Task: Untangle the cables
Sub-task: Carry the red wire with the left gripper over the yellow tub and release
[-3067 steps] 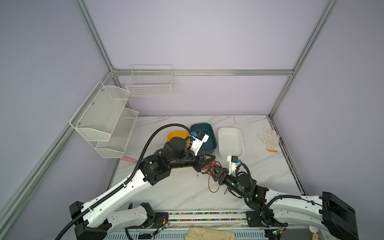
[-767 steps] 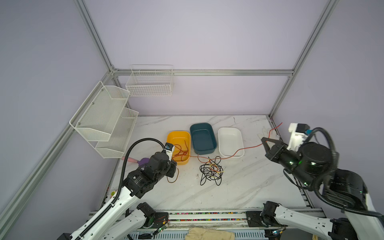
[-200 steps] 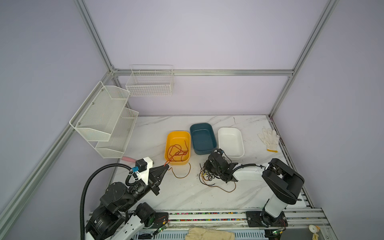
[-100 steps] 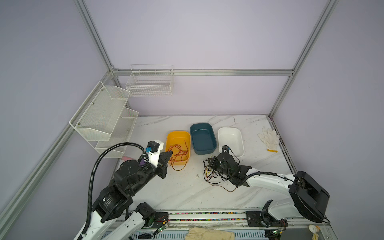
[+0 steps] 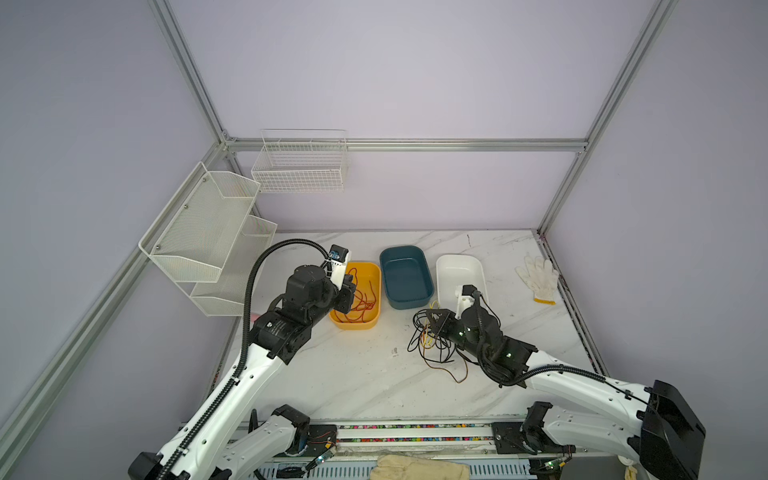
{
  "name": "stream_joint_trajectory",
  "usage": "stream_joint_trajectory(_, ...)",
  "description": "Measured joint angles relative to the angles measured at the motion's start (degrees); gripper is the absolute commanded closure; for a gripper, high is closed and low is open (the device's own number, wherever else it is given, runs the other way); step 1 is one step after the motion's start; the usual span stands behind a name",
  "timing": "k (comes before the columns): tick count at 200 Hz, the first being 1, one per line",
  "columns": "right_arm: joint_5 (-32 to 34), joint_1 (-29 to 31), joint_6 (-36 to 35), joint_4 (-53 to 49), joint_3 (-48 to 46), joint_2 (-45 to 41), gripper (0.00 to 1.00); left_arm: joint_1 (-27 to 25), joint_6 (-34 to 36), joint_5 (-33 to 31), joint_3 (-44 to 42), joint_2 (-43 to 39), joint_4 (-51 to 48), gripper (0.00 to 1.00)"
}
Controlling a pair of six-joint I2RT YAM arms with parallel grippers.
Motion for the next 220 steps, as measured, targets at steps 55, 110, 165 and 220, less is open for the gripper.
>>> stream_joint_trajectory(55,-1.11,0.0,-0.81,-0.48,-0.85,-2.29,1.0,2.8,0.11,1.86,0.79,8.22,4.61,1.0)
stream_joint_trajectory(110,-2.45,0.0,-1.03,-0.94,-1.53,-4.39,1.0,4.59,0.09,2.1,0.81,15.76,7.21,1.0)
stream_joint_trajectory(165,-2.97,0.0,-1.09,-1.53,-1.73,-6.32,1.0,5.18,0.02,2.27,0.79,21.27,8.39,1.0)
stream_joint_trajectory(220,-3.23,0.0,-1.09,-1.97,-1.73,-6.32,1.0,6.14,-0.11,2.75,0.79,26.75,9.49,1.0)
